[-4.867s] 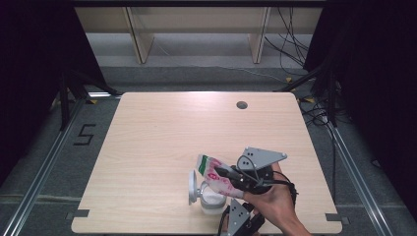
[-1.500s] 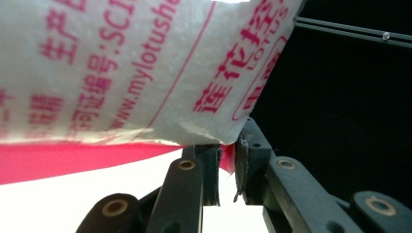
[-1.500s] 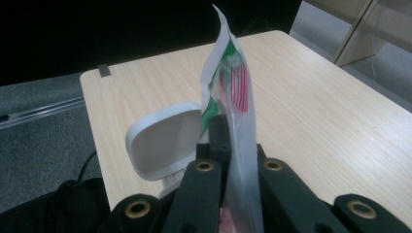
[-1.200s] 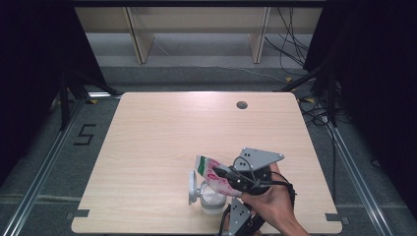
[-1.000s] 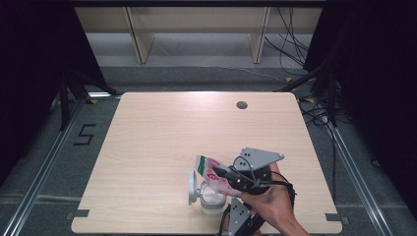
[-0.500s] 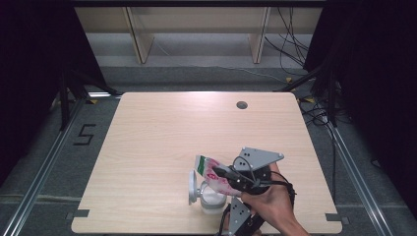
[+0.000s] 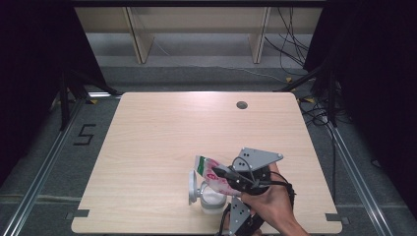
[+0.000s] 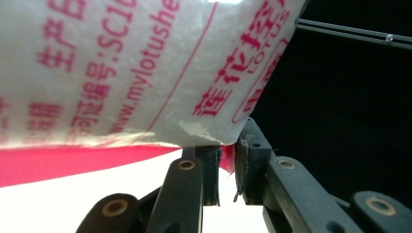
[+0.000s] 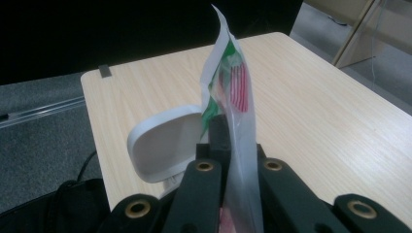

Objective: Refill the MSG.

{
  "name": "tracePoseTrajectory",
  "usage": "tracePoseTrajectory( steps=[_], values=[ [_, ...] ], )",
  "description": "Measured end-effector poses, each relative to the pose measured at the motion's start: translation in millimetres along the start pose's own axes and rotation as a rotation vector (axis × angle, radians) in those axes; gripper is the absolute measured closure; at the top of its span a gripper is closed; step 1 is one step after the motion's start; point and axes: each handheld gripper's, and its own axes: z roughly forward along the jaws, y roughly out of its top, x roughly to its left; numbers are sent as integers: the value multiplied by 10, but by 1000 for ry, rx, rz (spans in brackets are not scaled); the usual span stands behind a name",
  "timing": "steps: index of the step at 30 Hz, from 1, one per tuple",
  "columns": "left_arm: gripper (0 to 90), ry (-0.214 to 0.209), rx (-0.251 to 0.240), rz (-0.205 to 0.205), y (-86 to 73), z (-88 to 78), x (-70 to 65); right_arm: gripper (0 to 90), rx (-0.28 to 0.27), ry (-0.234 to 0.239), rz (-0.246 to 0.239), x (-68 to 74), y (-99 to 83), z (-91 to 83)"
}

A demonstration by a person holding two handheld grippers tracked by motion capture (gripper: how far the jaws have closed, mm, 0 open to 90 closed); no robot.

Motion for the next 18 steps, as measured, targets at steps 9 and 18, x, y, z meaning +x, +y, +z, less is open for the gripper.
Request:
tracePoseTrajectory(
  steps=[9, 18],
  values=[
    [806, 2, -15, -17, -7, 13, -19, 900, 14, 6, -8, -2, -1, 4],
    [806, -17, -54, -41, 0, 41, -37, 900, 18, -5, -23, -1, 15, -4]
  ],
)
